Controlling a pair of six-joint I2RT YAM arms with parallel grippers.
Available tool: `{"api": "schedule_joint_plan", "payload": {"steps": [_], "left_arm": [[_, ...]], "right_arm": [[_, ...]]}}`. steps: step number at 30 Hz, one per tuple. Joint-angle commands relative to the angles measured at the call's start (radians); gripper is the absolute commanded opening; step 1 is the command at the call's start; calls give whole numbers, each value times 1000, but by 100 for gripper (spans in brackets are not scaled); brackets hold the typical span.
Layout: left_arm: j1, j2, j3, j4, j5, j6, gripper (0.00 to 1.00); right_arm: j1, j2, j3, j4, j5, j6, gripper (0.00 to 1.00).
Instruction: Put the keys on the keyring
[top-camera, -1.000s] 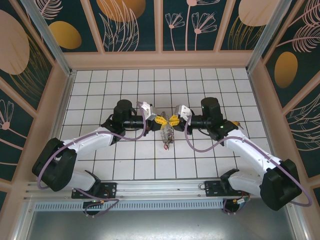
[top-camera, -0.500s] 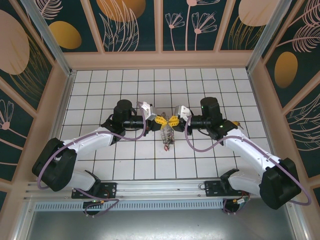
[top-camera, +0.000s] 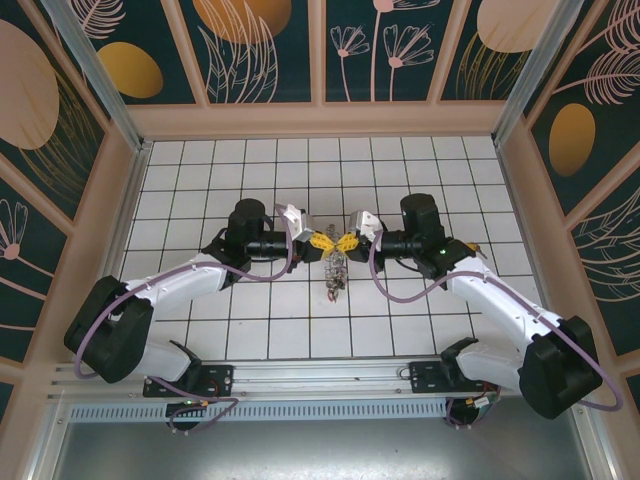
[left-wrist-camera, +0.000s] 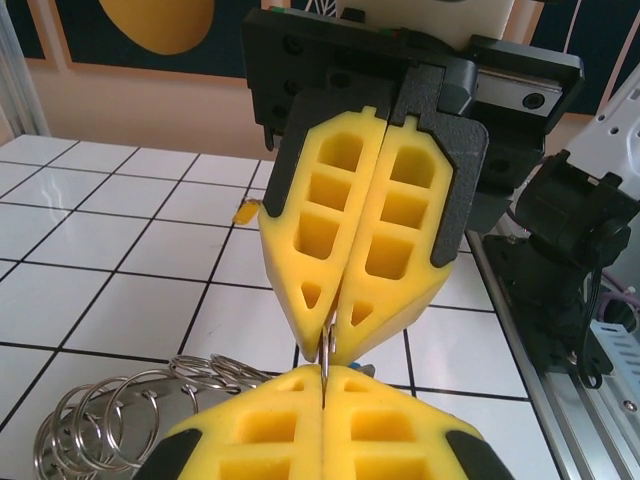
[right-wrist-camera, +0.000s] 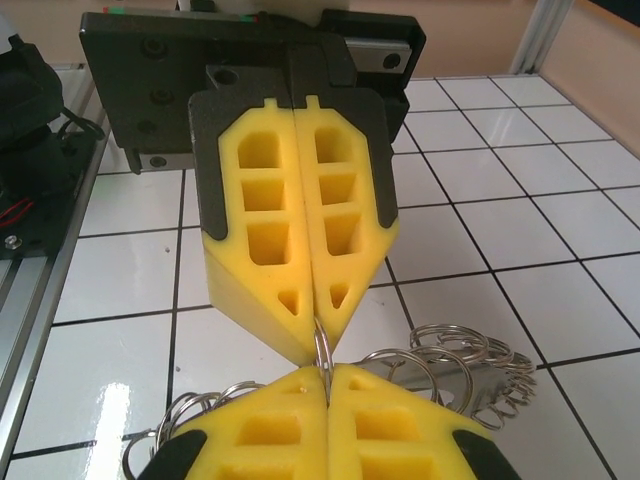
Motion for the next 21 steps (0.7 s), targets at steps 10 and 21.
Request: {"api": "schedule_joint_plan", "payload": {"steps": [10,21], "left_arm": [[-6,12,138,-358,-53,221,21],[-5,12,154,-356,-72,223,0]], "right_arm": [[53,41,134,-140,112,-56,0],[75,46,196,-233,179,-68,0]]}}
